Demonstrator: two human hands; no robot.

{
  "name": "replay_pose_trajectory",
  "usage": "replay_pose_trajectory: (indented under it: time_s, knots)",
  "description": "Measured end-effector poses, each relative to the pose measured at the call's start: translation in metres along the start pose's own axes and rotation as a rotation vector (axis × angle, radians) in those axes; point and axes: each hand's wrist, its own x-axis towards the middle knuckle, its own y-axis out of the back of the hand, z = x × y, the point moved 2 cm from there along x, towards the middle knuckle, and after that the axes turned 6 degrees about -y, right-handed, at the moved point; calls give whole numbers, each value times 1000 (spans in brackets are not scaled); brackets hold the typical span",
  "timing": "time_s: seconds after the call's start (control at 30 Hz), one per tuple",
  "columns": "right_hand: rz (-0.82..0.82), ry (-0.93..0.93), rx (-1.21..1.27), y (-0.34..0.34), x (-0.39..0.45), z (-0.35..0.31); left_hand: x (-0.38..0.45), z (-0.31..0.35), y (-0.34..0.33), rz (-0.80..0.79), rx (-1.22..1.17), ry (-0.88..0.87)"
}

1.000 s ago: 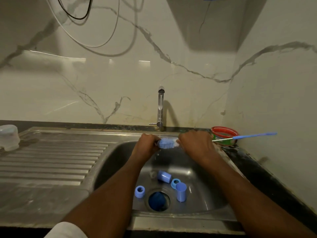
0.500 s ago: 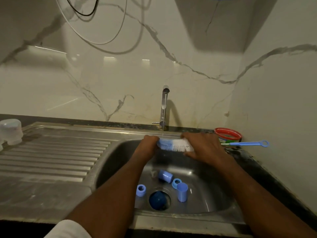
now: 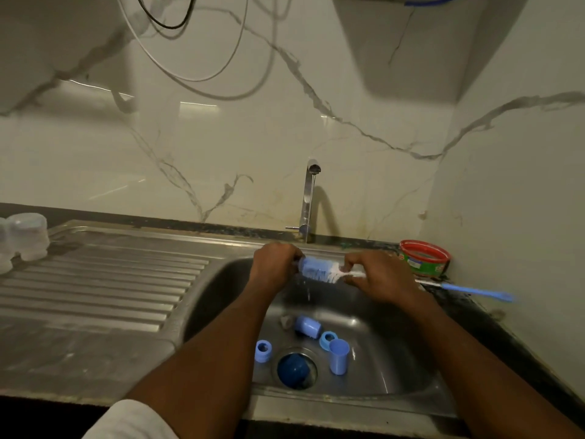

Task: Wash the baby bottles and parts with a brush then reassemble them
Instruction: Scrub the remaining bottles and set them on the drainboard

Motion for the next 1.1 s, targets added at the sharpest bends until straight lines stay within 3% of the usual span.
replay_pose_trajectory:
  time_s: [0.1,0.2,0.27,0.4,0.53,0.6,0.67,0.73,0.8,0.9,1.0,1.1]
  knots:
    - [-246,-175,375,3,5,6,-2,8,-4,-27,31,-92]
    - [-302,-348,539,14,4,2,0,16,-9,0,-59,-100]
    - [-228,-293,478,12,2,2,3,15,-11,6,-151,-37]
    - [-13,-7,-60,5,-3,1,1,9,-15,-124,-130,-45]
    - [92,-26,-104,9,-1,-10,1,3,-11,-96,-151,-34]
    - [-96,-246,156,12,3,-15,2,2,-8,-37,-153,-59]
    - [-422,-597,739,17,1,-18,0,4,-5,5,-169,-74]
    - [-536,-696,939,18,-5,-17,-1,4,-3,64,-210,-79]
    - [-407,-542,719,12,-2,-12,-1,4,-4,80,-262,-50]
    - [-29,-151,81,6,-2,-11,-1,3,-13,-63,-257,32]
    - [68,73,-173,7,-5,-13,-1,-5,-19,-86,-277,110]
    - [177,99,-253,10,-1,-20,1,-8,-17,-57,-310,146]
